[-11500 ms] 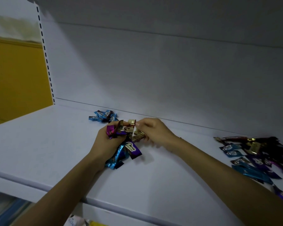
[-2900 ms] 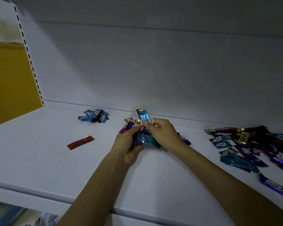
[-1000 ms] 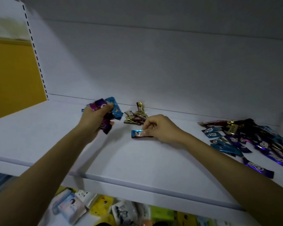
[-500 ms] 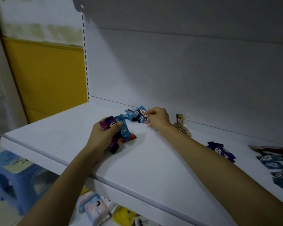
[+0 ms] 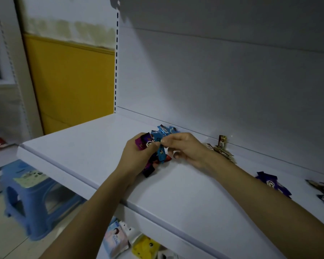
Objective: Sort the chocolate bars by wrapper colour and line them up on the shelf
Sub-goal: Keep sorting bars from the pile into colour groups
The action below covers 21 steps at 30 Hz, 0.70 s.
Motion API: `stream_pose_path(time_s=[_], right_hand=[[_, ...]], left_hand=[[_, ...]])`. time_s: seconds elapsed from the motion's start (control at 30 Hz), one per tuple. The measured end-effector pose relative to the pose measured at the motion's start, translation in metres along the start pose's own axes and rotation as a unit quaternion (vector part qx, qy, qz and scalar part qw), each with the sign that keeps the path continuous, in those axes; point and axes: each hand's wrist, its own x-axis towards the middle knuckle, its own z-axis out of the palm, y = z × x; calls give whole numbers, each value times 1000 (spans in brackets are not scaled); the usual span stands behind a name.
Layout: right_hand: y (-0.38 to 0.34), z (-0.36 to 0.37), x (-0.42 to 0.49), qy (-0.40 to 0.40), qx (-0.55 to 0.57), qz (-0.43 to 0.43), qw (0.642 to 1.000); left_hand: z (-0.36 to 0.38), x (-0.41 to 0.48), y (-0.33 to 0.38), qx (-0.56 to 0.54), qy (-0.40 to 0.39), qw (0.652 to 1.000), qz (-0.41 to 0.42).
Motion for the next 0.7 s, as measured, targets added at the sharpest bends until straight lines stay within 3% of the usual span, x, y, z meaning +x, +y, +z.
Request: stream_pose_path(time_s=[0.13, 0.27, 0.37, 0.5, 0.6, 0.7], right_hand=[[-2, 2, 0, 25, 56, 0, 998], [-12, -10, 14, 195, 203, 55, 958], [-14, -20, 21, 256, 227, 110, 933], [-11, -21, 36, 260, 234, 119, 929], [-15, -16, 41, 204, 249, 109, 941], [-17, -11, 35, 177, 195, 111, 958]], left_hand=[[0, -2, -2, 34, -13, 999, 7], [0, -2, -4, 9, -32, 999, -3], [0, 0, -5, 16, -25, 1000, 0], [0, 1, -4, 30, -29, 999, 2], [-2, 2, -4, 24, -34, 999, 3], [-2, 1, -4, 13, -39, 999, 0]])
